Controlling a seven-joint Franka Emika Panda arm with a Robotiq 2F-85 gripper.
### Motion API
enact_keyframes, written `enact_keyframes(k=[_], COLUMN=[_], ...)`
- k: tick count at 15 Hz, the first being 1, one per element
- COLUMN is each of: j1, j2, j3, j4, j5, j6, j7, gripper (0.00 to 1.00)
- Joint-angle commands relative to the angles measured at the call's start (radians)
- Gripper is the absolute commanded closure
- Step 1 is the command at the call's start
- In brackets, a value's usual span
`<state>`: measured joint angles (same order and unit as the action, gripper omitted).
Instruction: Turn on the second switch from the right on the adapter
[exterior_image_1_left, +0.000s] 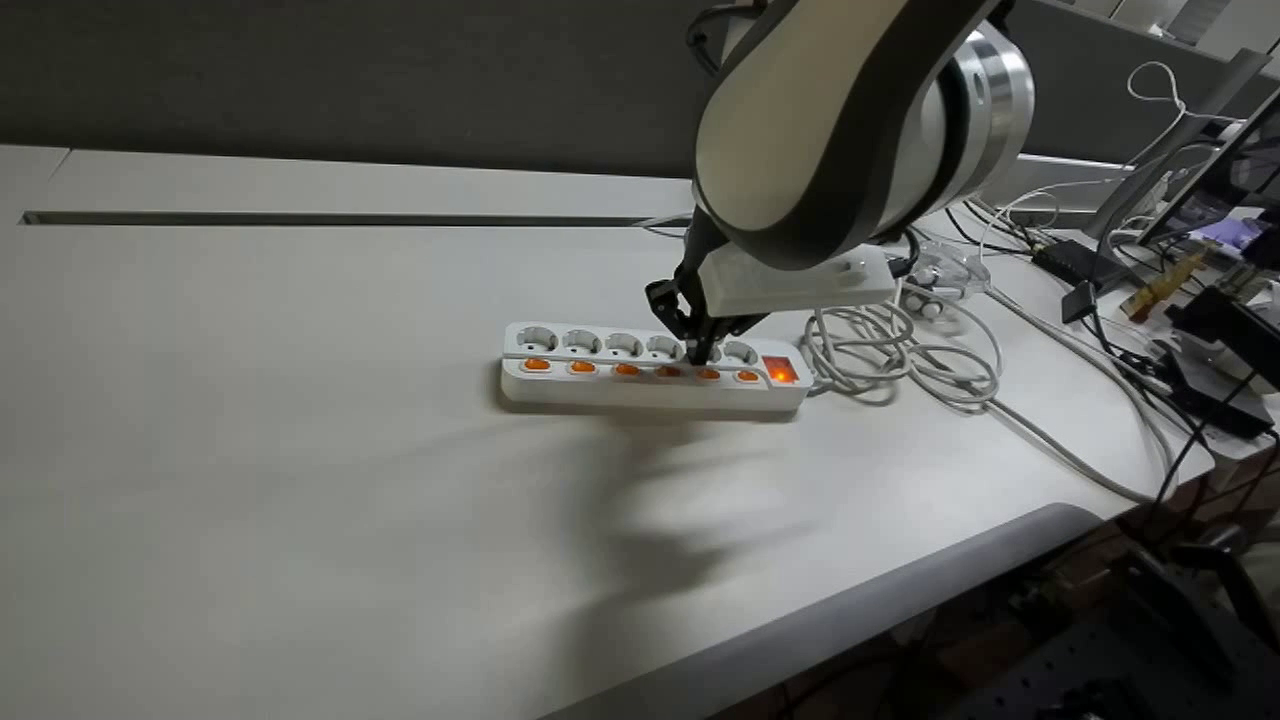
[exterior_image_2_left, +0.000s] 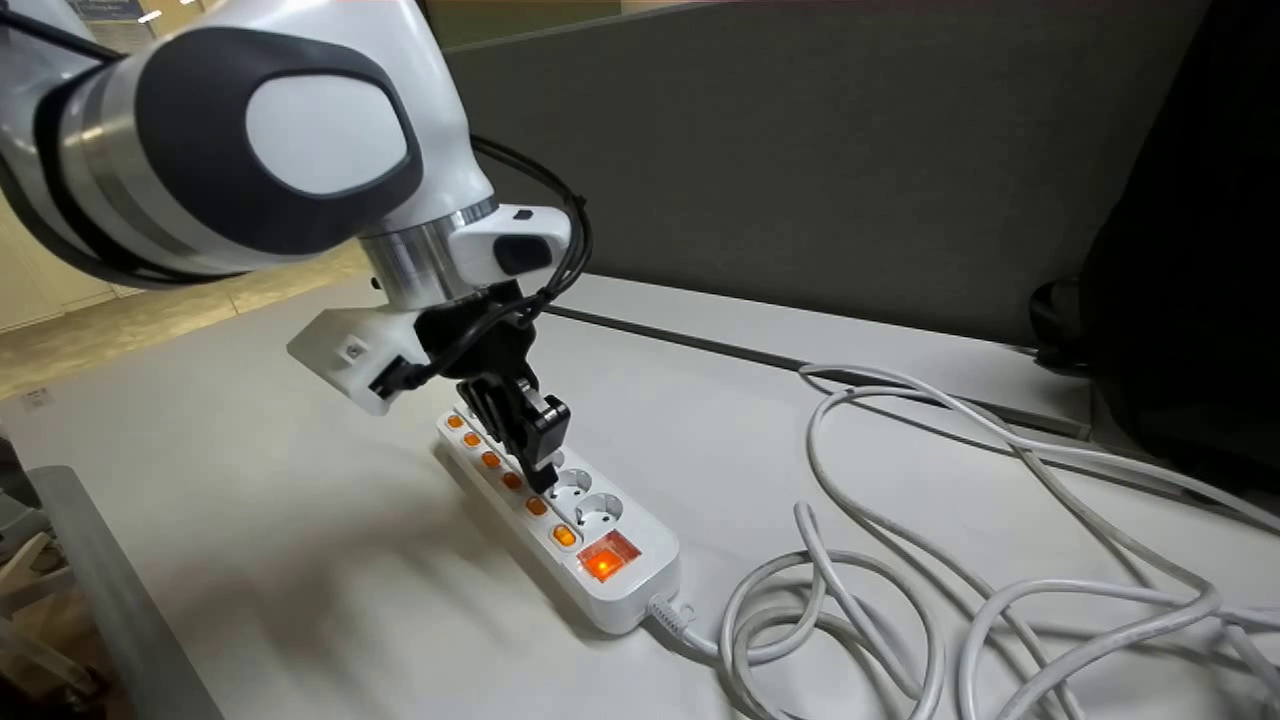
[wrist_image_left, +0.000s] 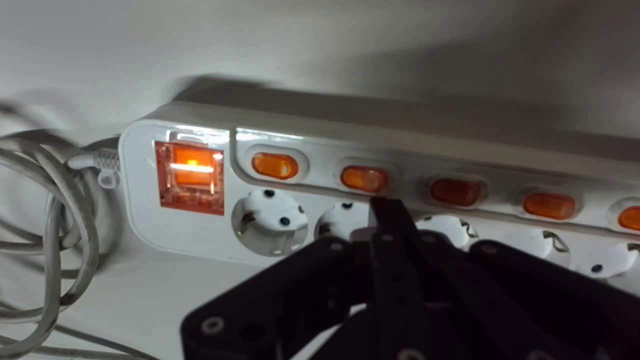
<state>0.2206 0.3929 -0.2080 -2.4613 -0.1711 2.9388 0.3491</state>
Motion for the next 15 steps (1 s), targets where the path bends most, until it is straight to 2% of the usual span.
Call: enact_keyframes(k=[1, 15], j1=[-0.004, 0.040], j2=[-0.014, -0.041], j3=[0.015, -0.024], j4=[-0.002, 0.001], j5=[0.044, 0.044], j6=[-0.014, -0.124], j7=[-0.014, 0.079], gripper=[1.00, 1.00])
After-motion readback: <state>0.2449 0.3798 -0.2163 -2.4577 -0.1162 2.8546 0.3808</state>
